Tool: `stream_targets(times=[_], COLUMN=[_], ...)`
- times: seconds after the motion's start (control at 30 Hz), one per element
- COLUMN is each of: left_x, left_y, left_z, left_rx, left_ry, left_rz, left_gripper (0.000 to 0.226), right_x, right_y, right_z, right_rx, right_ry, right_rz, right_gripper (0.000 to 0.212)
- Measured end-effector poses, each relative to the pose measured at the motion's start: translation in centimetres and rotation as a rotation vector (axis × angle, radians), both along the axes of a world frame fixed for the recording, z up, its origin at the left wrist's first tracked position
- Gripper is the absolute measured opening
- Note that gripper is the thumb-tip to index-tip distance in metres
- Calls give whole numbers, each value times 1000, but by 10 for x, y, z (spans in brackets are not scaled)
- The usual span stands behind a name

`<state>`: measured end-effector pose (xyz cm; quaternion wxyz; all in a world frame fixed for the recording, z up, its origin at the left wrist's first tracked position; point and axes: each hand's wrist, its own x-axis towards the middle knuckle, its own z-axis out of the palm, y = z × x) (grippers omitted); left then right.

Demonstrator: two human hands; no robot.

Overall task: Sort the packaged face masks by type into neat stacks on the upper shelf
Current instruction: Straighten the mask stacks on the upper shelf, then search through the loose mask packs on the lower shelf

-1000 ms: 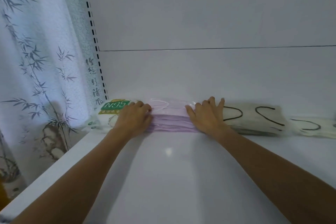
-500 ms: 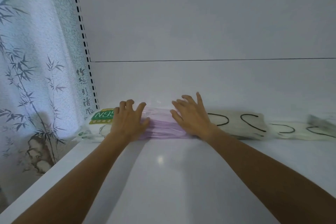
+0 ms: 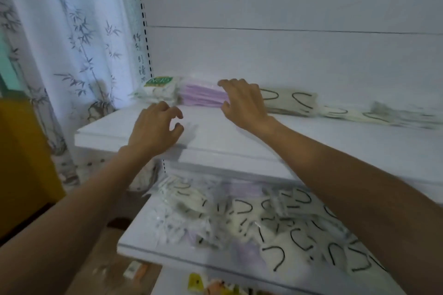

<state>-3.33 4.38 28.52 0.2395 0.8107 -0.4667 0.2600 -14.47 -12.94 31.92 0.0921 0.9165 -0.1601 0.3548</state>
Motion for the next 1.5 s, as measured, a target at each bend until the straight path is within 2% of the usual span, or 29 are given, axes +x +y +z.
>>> stream_targets(times=[0.1,0.2,0.3,0.37,0.47,0.53,0.73,0.9,1.07,1.17,1.33,1.4,1.5], left_x=[-30,-58,-86,-101,-122,-133,-145,-165,-192,-211,-237,-248,-275], left_y=[31,52,59,55,41,29,-20,-70,-110,-129,-153,-167,-199], left_z=[-25,-53,-90,-119,-160,-180,-224,-241,-273,-299,-330,-341,-347], left_rx=[-23,22,71,101,178,231,303,338,379,428,549,534,427], left_ry=[16,34,103,155,249,308,394,434,489,551,653,743,990], left_rz=[11,-44,-44,-80,-161,-193,-265,-335,-424,-393,-295,-181,39], left_gripper=[21,34,18,18,23,21,22,24,24,29,39,41,39], right_x=[-18,-43,-72,-89,-110,-123,-172,-233,-299,-335,-396,-408,-414], right_y=[47,86,104,109,105,95,44,-7,-54,-83,-145,-176,-218], right_z=[-21,-48,-90,-120,-159,-182,-241,-269,-301,-327,-342,-341,-344], right_rx=[-10,-40,-70,48,244,306,449,552,632,707,797,886,1021], right_ry=[-101,-169,-78,23,270,362,459,420,524,636,858,803,623], right_rz=[187,329,410,396,280,201,-86,-302,-566,-668,-694,-751,-826], right_gripper=[44,34,35,39,39,44,54,49,52,52,58,62,70])
